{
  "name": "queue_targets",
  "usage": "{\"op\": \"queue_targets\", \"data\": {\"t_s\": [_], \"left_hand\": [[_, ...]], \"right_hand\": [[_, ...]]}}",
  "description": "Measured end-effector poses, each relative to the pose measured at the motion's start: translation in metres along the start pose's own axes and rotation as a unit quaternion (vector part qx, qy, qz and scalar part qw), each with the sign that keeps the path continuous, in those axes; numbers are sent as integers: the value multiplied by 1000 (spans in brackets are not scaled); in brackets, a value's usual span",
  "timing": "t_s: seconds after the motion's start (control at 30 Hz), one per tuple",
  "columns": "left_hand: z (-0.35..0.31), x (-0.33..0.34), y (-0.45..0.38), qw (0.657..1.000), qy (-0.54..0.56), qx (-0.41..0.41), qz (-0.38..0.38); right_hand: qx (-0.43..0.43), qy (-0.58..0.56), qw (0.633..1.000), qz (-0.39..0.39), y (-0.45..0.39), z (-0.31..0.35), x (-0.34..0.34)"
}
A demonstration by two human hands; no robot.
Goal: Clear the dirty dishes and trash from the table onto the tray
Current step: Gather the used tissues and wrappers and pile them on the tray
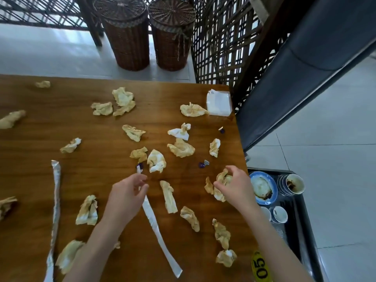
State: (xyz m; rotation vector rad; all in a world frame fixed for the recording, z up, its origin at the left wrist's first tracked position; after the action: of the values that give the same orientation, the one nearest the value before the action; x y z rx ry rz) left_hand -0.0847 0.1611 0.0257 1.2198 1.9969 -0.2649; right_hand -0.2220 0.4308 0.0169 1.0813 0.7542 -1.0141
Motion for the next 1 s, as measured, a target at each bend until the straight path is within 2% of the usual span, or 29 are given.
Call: {"op": "queue_targets", "data": {"t_s": [0.13,0.27,0.43,0.57,0.8,0.9,1.0], "left_hand": [[4,5,-9,1000,-10,-5,4],[10,10,-14,1000,-13,-19,15],[8,19,-16,999,-16,-16,29],[3,29,-12,999,-20,-11,34],[-15,53,2,995,-35,42,82],[-24,66,8,991,-70,68,93],[-24,89,16,980,-142,49,127]], "right_hand": [[82,58,993,62,-19,-25,22],[104,90,986,98,-26,-25,45],[82,119,988,60,-29,-13,56],[60,96,992,49,-29,-6,61],[-45,62,996,55,-25,4,60],[-52,20,997,59,-23,0,51],[-63,1,997,46,-16,-5,39]]}}
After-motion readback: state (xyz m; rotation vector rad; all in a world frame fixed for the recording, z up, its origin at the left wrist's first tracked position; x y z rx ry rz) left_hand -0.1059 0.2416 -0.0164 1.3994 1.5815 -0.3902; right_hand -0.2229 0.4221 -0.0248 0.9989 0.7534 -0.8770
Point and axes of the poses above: each hand's wrist, its own y-axis away from the middle knuckle, its own x-axis out of the palm, z = x × y, the point moved 8 cm from there along -y, towards the middle knuckle, and after that the axes turned 7 degrees about y, right-handed, at the moved point
